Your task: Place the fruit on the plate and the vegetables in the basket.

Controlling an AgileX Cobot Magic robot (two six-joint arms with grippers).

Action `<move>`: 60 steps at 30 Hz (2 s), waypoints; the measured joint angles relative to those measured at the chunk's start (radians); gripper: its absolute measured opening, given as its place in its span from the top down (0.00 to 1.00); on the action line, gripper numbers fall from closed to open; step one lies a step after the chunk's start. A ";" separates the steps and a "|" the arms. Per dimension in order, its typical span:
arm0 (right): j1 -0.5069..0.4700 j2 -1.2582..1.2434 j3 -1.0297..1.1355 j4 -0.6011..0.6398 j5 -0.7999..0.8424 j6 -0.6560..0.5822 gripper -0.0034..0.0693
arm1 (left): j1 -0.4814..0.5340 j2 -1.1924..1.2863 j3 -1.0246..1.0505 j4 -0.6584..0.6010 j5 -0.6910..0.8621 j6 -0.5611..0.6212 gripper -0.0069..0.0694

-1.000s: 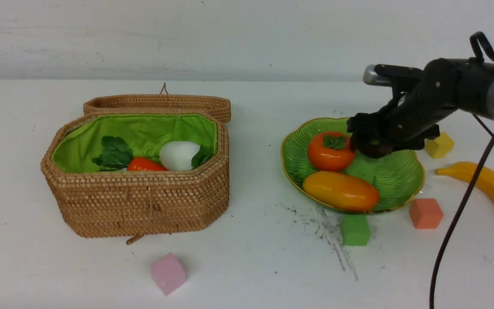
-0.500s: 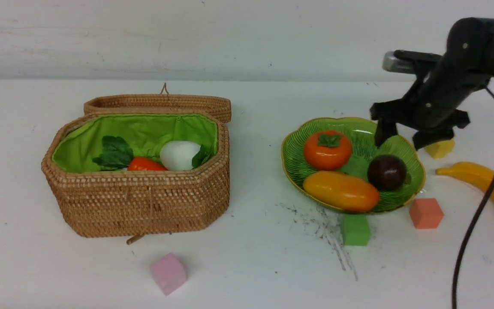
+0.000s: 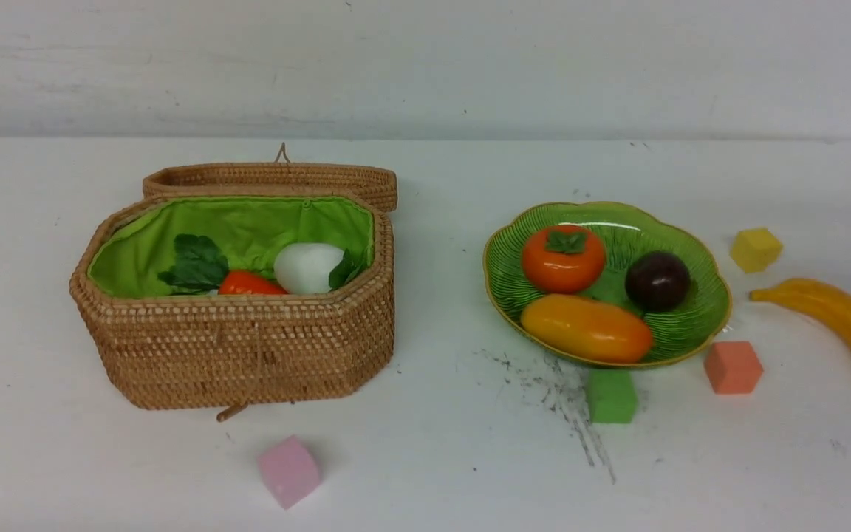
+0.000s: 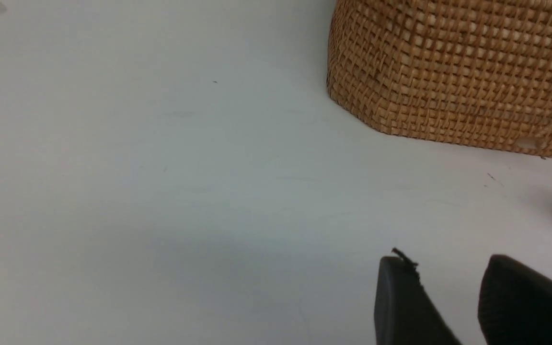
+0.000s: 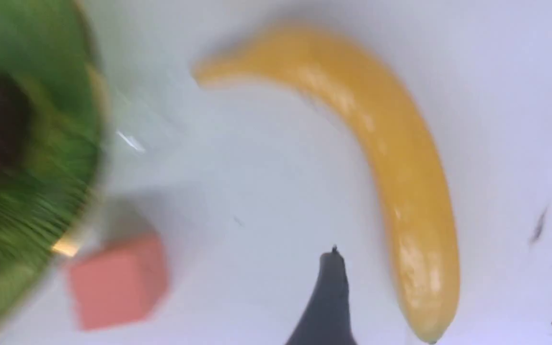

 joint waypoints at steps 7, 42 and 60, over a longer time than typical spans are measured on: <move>0.002 0.076 0.072 0.011 -0.194 -0.160 0.14 | 0.000 0.000 0.000 0.001 0.000 0.000 0.60; 0.399 0.104 0.012 0.475 -0.438 0.005 0.50 | 0.000 0.000 0.000 0.001 0.000 0.000 0.60; 0.398 0.044 0.017 0.421 -0.406 0.003 0.03 | 0.000 0.000 0.000 0.001 0.000 0.000 0.60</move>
